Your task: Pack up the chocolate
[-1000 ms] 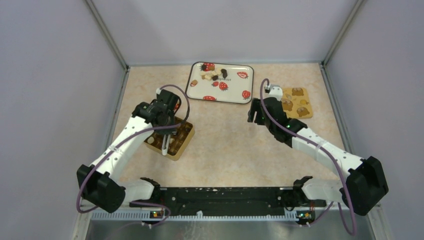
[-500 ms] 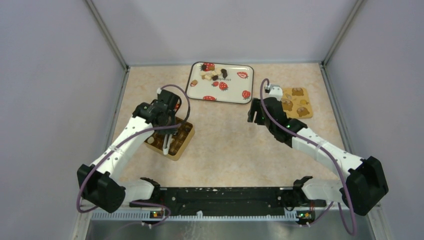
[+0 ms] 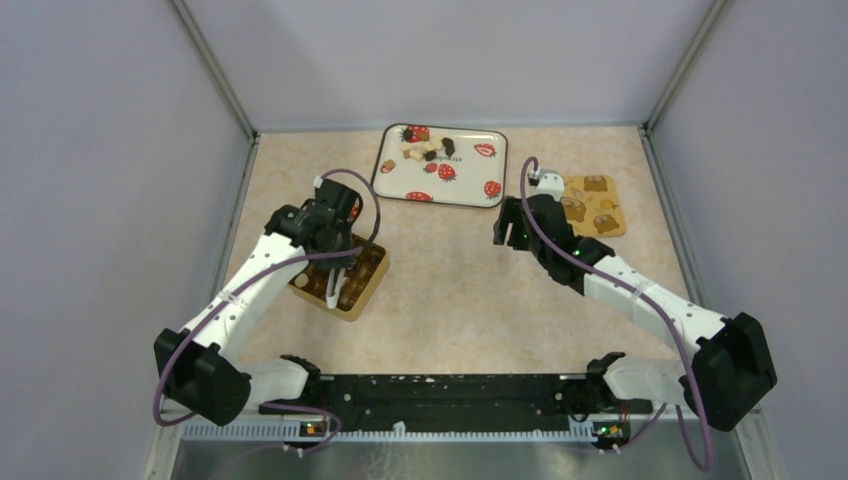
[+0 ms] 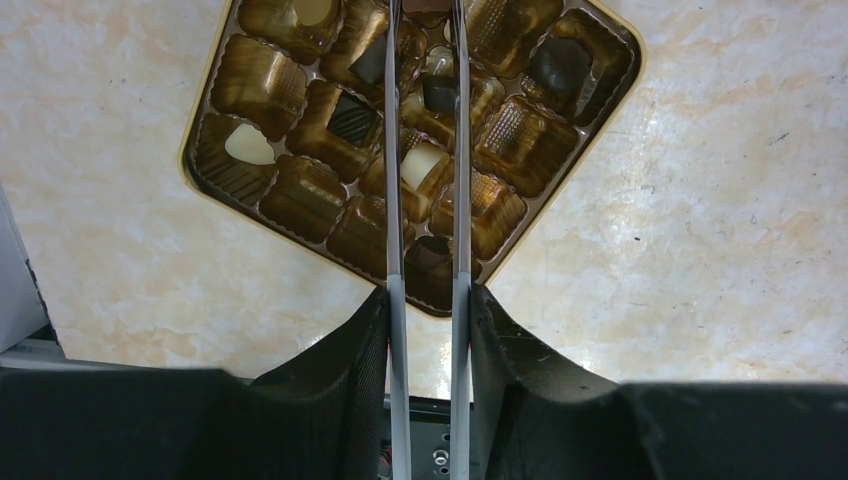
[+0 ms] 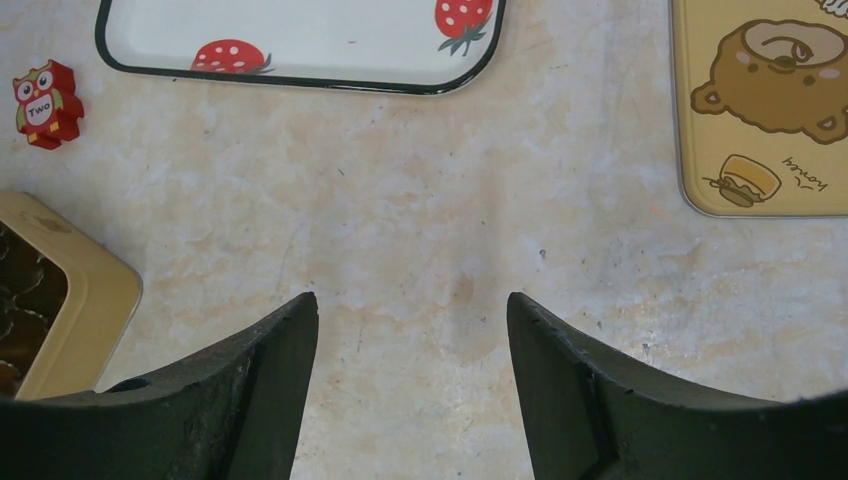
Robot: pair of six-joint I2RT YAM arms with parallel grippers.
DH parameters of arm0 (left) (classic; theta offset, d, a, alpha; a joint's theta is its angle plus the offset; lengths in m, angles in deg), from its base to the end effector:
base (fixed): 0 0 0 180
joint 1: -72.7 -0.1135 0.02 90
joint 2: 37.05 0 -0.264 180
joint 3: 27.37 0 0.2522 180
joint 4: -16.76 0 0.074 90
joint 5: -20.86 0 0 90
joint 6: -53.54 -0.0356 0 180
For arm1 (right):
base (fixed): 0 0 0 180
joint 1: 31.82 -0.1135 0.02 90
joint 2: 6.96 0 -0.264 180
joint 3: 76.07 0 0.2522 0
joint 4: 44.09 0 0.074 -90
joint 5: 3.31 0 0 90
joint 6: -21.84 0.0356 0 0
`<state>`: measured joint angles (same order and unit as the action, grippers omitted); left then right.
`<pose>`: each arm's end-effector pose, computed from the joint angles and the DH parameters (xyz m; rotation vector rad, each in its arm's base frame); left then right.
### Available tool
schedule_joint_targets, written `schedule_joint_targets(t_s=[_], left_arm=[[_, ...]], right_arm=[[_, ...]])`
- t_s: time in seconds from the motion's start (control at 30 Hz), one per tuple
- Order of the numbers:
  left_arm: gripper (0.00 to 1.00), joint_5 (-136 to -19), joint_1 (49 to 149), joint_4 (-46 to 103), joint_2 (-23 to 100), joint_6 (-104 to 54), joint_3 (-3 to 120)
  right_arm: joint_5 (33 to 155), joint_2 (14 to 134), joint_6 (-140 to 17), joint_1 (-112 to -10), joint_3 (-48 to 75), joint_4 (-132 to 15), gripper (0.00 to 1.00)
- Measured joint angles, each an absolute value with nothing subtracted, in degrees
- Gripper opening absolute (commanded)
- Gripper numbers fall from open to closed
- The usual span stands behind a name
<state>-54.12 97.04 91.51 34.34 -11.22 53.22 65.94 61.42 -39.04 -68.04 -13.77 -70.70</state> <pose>0.2130 -0.0862 0.3054 -0.0964 2.6455 0.0763 0.2203 0.1457 0.2743 0.0798 2.1127 0.2963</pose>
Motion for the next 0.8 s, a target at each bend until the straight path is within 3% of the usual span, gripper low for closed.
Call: schedule_joint_targets(t_s=[0.3, 0.57, 0.8], left_arm=[[0.42, -54.4, 97.0, 91.5, 34.3, -11.3, 53.2], [0.35, -54.1, 97.0, 92.4, 34.3, -11.2, 53.9], [0.27, -53.2, 97.0, 91.0, 33.9, -11.3, 62.6]], right_arm=[[67.0, 61.5, -38.4, -68.0, -13.8, -70.6, 0.68], [67.3, 62.2, -38.3, -68.1, -13.8, -70.3, 0.68], [67.3, 62.2, -38.1, -68.1, -13.8, -70.3, 0.68]])
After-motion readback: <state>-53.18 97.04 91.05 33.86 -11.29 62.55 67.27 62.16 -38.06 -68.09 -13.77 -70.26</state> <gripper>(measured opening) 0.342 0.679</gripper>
